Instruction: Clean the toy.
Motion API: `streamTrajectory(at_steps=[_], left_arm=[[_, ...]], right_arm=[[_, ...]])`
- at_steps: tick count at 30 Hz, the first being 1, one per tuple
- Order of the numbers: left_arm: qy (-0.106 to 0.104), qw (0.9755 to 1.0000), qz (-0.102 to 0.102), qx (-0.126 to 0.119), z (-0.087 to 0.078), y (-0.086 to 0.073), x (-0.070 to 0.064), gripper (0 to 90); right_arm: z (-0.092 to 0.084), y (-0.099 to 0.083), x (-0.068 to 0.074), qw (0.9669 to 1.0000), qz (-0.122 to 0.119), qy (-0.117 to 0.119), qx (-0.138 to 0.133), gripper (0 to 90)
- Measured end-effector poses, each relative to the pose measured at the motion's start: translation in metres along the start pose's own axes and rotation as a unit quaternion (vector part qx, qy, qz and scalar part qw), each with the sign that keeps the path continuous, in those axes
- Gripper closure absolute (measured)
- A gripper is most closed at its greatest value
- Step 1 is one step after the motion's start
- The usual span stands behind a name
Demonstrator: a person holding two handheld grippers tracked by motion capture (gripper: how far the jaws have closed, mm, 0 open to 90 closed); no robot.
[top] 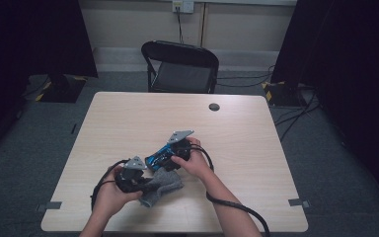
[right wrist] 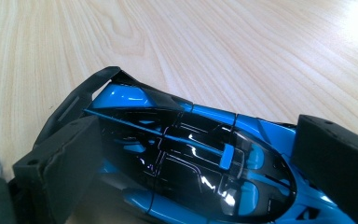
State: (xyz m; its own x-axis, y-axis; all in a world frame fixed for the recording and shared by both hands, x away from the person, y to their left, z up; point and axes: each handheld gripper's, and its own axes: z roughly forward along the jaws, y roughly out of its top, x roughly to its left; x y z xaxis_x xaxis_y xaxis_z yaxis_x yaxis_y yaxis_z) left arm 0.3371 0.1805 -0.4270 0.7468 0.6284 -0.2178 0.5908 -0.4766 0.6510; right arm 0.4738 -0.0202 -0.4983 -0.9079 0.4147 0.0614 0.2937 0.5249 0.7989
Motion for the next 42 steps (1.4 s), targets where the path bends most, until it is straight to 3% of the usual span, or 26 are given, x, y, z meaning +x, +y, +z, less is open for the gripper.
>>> streamTrajectory(at_steps=[3, 6, 9, 12, 13, 14, 17, 21, 23, 25, 26, 30, 32, 35, 38, 42], left_arm=[[0.011, 0.9999, -0.004, -0.005, -0.010, 0.000, 0.007, 71.6], [0.035, 0.9987, -0.026, -0.028, -0.027, -0.002, 0.022, 71.6], [0.048, 0.9975, -0.031, -0.042, -0.034, -0.002, 0.029, 71.8], [0.073, 0.9939, -0.040, -0.072, -0.042, 0.003, 0.042, 71.8], [0.073, 0.9939, -0.040, -0.072, -0.042, 0.003, 0.042, 71.7], [0.089, 0.9911, -0.045, -0.087, -0.043, 0.007, 0.050, 71.8], [0.101, 0.9875, -0.056, -0.107, -0.039, 0.016, 0.063, 71.8], [0.115, 0.9849, -0.065, -0.112, -0.029, 0.026, 0.078, 71.8], [0.127, 0.9842, -0.069, -0.104, -0.013, 0.037, 0.094, 71.8], [0.128, 0.9843, -0.069, -0.100, -0.007, 0.040, 0.099, 71.8], [0.128, 0.9849, -0.070, -0.093, 0.005, 0.046, 0.110, 71.8], [0.126, 0.9876, -0.056, -0.074, 0.028, 0.060, 0.126, 71.8], [0.126, 0.9894, -0.037, -0.062, 0.040, 0.067, 0.131, 71.7], [0.118, 0.9907, -0.035, -0.059, 0.052, 0.072, 0.136, 71.5], [0.110, 0.9927, -0.033, -0.039, 0.077, 0.074, 0.137, 71.0], [0.110, 0.9932, -0.016, -0.034, 0.096, 0.070, 0.135, 60.5]], right_arm=[[0.000, 0.000, 0.000, 1.0000, 0.001, 0.000, 0.000, 1.4], [0.000, 0.000, 0.000, 1.0000, 0.000, 0.000, -0.002, 1.5], [0.000, 0.001, 0.000, 1.0000, -0.001, 0.000, 0.004, 1.5], [0.000, 0.002, -0.001, 1.0000, -0.002, 0.000, 0.006, 1.4], [0.000, 0.002, -0.001, 1.0000, -0.002, 0.000, 0.006, 1.4], [0.000, 0.001, 0.000, 1.0000, -0.002, -0.001, 0.003, 1.4], [0.000, -0.001, 0.001, 1.0000, -0.002, -0.003, -0.007, 1.4], [0.000, -0.005, 0.001, 0.9998, -0.002, -0.005, -0.020, 1.3], [-0.001, -0.006, 0.002, 0.9996, 0.001, -0.010, -0.026, 1.3], [-0.002, -0.007, 0.002, 0.9996, 0.002, -0.010, -0.026, 1.3], [-0.002, -0.007, 0.001, 0.9996, 0.003, -0.010, -0.026, 1.4], [-0.002, -0.007, 0.000, 0.9996, 0.003, -0.008, -0.025, 1.3], [-0.002, -0.007, -0.001, 0.9997, 0.003, -0.005, -0.025, 1.2], [-0.002, -0.007, -0.002, 0.9997, 0.003, -0.001, -0.023, 1.1], [-0.001, -0.007, -0.002, 0.9997, 0.007, 0.001, -0.022, 0.9], [-0.001, -0.007, -0.001, 0.9997, 0.009, -0.003, -0.021, 0.9]])
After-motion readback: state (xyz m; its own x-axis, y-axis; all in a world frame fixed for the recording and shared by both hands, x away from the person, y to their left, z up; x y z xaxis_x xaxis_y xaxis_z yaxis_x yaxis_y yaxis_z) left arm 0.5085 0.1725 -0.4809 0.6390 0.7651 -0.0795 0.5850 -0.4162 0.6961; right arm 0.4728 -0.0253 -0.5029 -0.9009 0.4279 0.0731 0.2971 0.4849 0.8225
